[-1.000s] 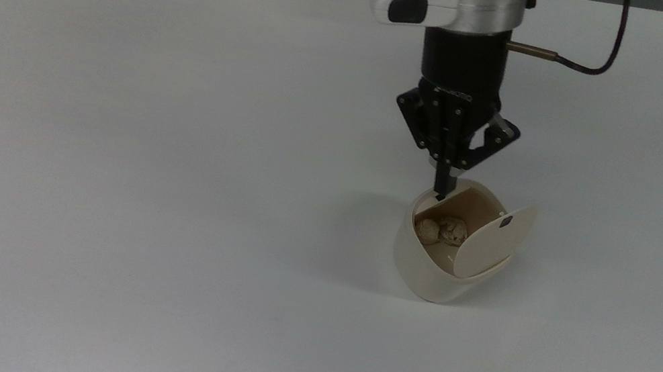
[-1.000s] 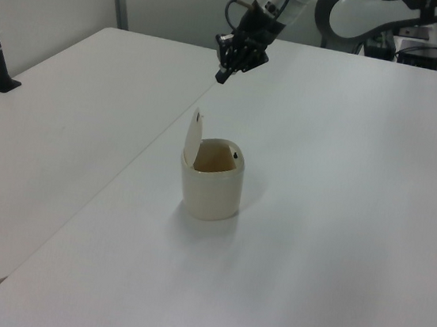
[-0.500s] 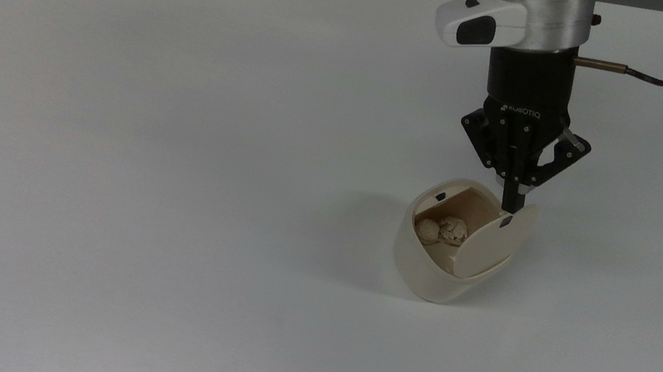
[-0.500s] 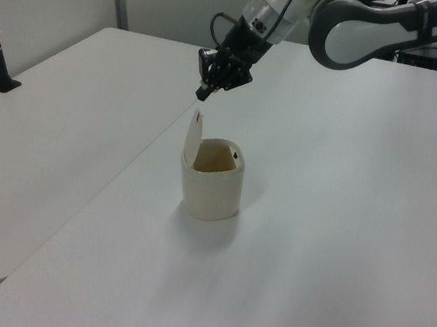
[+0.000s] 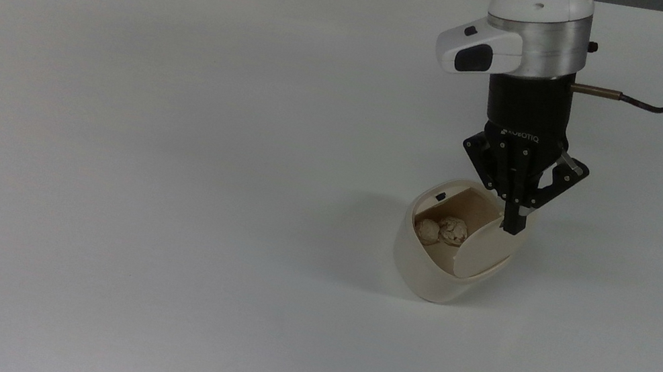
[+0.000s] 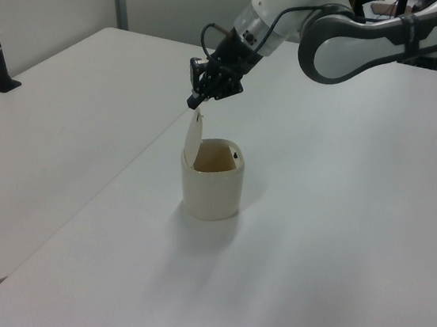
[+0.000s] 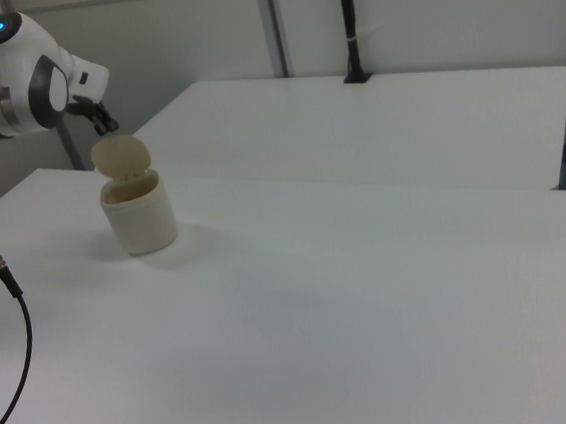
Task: Close the trash bin
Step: 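Push the raised lid over with the gripper until it shuts on the bin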
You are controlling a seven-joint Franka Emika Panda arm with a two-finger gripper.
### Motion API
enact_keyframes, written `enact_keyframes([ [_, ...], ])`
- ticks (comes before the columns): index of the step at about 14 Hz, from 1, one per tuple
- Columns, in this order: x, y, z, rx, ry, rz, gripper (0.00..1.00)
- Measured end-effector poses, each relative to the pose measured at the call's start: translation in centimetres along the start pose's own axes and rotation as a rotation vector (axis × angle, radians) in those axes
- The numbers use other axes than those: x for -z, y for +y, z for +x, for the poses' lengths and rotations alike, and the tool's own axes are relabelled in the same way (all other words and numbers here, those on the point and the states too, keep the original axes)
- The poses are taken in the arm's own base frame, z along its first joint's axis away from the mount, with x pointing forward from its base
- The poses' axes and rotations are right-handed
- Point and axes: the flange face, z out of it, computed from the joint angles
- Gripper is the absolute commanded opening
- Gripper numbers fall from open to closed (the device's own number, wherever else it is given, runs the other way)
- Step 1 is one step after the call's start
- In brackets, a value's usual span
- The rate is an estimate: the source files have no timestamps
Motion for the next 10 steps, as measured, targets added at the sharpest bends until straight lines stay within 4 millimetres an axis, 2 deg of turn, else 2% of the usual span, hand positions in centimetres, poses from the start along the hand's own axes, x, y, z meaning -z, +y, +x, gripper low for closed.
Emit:
enact_keyframes([
  [4,-1.5,0.2,-1.0,0.010,-0.013,-0.014,0.00],
  [10,-1.6,0.4,-0.9,0.031,0.001,-0.025,0.00],
])
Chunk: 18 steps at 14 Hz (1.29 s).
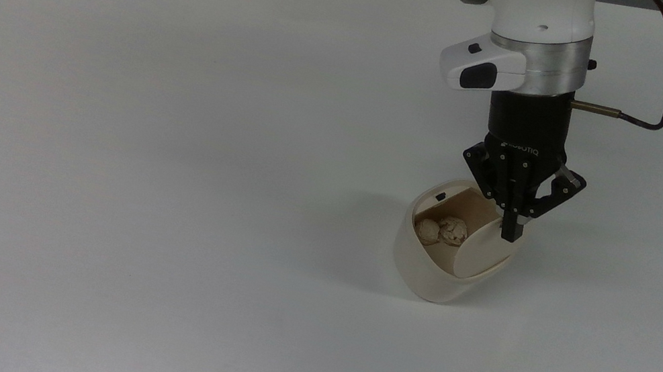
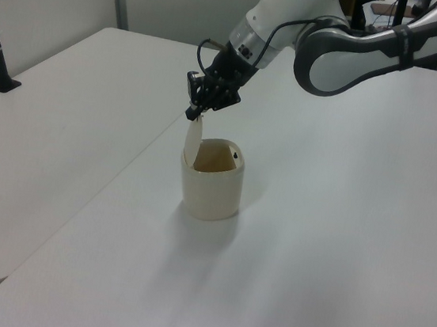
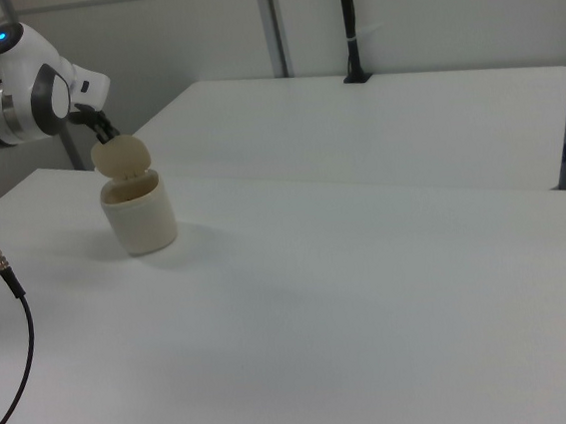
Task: Close the trash bin
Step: 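Push the raised lid over with the gripper until it shuts on the bin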
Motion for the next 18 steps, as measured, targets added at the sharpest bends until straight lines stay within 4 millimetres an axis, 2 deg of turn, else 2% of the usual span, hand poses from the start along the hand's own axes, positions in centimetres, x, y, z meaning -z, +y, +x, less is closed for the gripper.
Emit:
enact_keyframes([
  [4,0.1,0.8,-0.3,0.015,0.003,-0.023,0.00],
  [10,0.3,3.8,-0.1,0.038,-0.009,-0.077,0.00],
  [13,-0.5,6.2,1.0,0.044,-0.014,-0.117,0.00],
  [15,-1.3,7.4,0.9,0.069,-0.032,-0.149,0.00],
  [18,-1.9,7.9,0.3,0.097,-0.062,-0.188,0.00],
])
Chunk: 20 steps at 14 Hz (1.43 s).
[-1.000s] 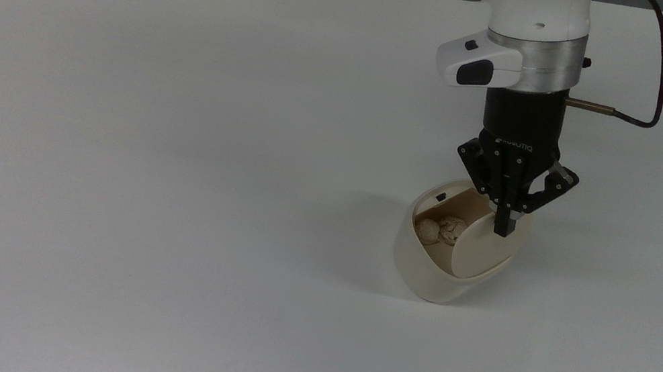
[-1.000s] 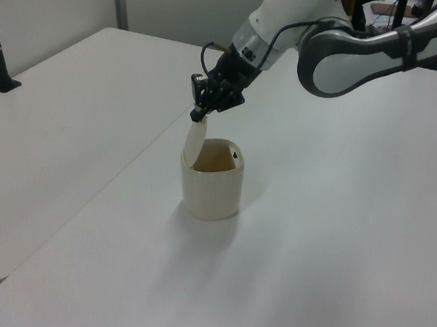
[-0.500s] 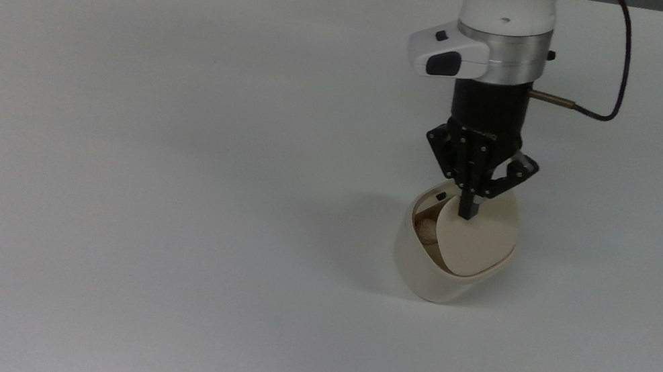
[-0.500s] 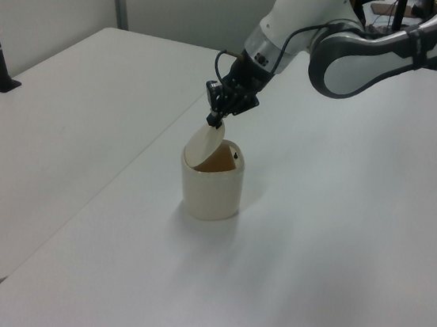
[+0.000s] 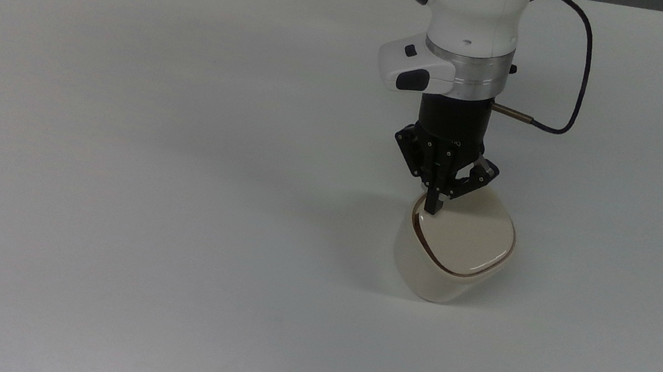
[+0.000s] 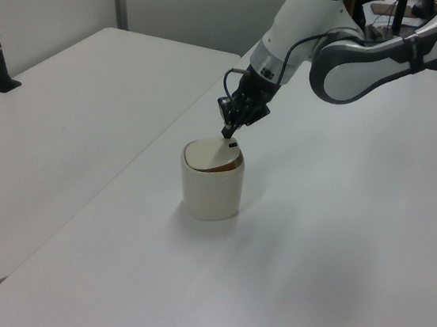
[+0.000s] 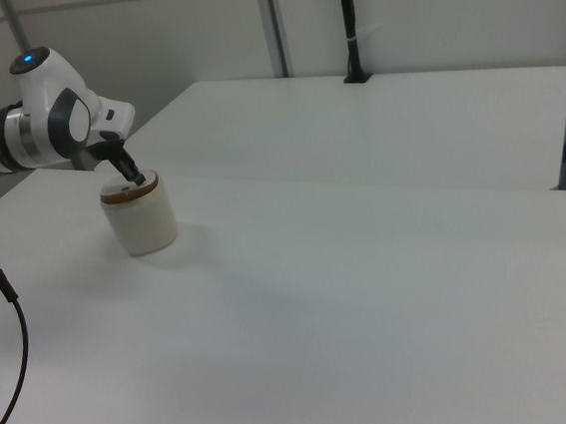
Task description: Close the trash bin
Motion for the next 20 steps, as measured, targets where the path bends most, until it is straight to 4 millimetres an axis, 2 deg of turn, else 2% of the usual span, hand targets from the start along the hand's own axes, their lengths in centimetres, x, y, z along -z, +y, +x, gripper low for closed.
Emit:
enact_keyframes([
  [10,-1.1,-0.2,-2.0,0.030,-0.034,-0.019,0.00],
  [20,-1.1,-0.2,-2.1,0.033,-0.040,-0.027,0.00],
])
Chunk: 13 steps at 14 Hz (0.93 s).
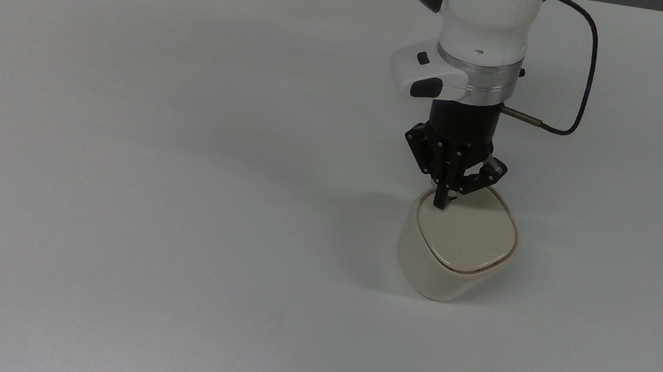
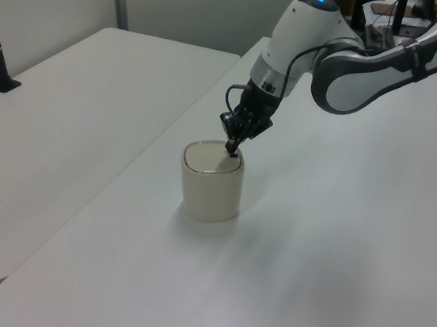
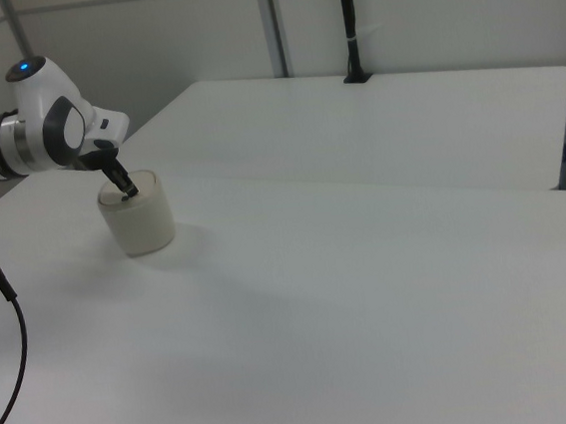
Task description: Close the trash bin
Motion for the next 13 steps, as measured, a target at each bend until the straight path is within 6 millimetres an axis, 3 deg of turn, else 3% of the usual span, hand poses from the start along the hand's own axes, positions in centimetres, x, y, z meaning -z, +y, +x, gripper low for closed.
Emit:
enact_keyframes([
  [2,0.8,0.5,0.4,-0.009,-0.023,-0.039,0.13],
  [3,1.8,0.9,0.8,-0.013,-0.033,-0.052,0.25],
  [4,3.2,1.2,1.4,-0.013,-0.048,-0.057,0.34],
  [6,6.7,2.5,2.6,-0.003,-0.090,-0.063,0.63],
  [9,12.1,4.5,3.6,0.030,-0.133,-0.094,0.96],
  [10,13.6,5.2,3.8,0.037,-0.141,-0.106,1.00],
  [13,19.3,8.8,4.8,0.081,-0.179,-0.157,1.00],
])
